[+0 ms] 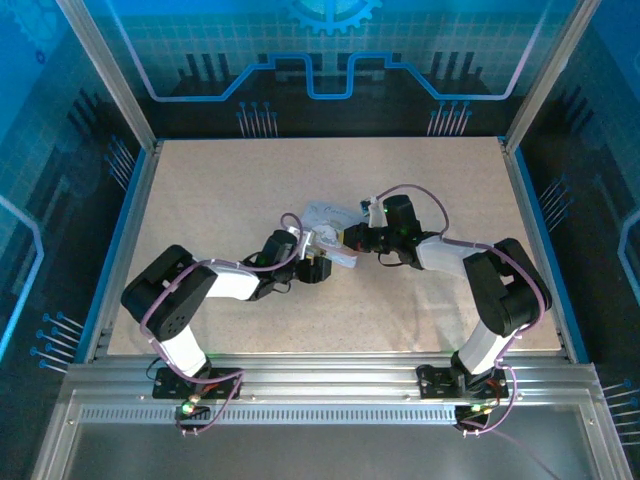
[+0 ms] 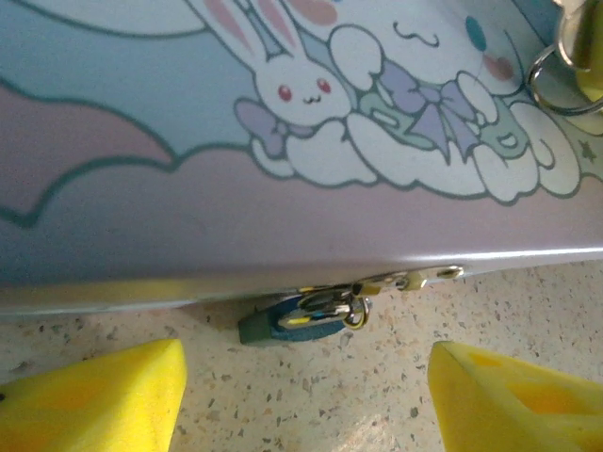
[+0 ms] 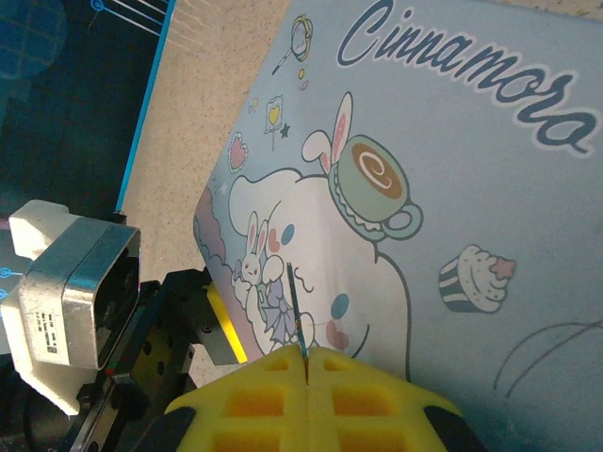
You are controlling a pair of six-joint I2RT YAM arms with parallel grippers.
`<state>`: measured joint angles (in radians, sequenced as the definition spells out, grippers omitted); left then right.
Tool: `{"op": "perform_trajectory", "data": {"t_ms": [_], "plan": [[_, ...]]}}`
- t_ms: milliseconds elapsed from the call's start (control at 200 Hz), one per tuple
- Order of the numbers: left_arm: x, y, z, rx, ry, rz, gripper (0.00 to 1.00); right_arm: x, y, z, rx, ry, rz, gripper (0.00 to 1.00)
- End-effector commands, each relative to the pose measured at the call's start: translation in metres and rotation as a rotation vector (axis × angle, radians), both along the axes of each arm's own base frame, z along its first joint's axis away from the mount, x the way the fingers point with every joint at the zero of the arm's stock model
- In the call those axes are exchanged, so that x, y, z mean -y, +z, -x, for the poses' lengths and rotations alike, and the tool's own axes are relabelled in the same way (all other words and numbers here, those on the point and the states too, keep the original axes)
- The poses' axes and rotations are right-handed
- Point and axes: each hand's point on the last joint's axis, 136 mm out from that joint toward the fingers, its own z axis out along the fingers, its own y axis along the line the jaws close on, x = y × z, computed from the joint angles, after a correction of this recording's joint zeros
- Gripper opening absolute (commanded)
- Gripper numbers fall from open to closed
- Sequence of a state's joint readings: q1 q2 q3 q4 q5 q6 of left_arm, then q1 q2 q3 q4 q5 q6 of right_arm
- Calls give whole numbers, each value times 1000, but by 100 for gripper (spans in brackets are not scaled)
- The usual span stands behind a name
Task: Unlock the padlock with the key
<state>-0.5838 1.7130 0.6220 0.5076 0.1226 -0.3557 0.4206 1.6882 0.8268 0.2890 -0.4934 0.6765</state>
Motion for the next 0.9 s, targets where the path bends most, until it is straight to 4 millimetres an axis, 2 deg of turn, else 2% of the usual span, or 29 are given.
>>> {"op": "perform_trajectory", "data": {"t_ms": [0,675,895], "plan": [[5,3,-9,57,-17,-23,68,6,-28,12,-85,-5,84,0],[23,-10,-7,33,-46,-36,51,2,-32,14,-89,0,94,0],[26,-14,-5,46,-46,-68,50,2,-33,14,-92,-3,95,0]]}}
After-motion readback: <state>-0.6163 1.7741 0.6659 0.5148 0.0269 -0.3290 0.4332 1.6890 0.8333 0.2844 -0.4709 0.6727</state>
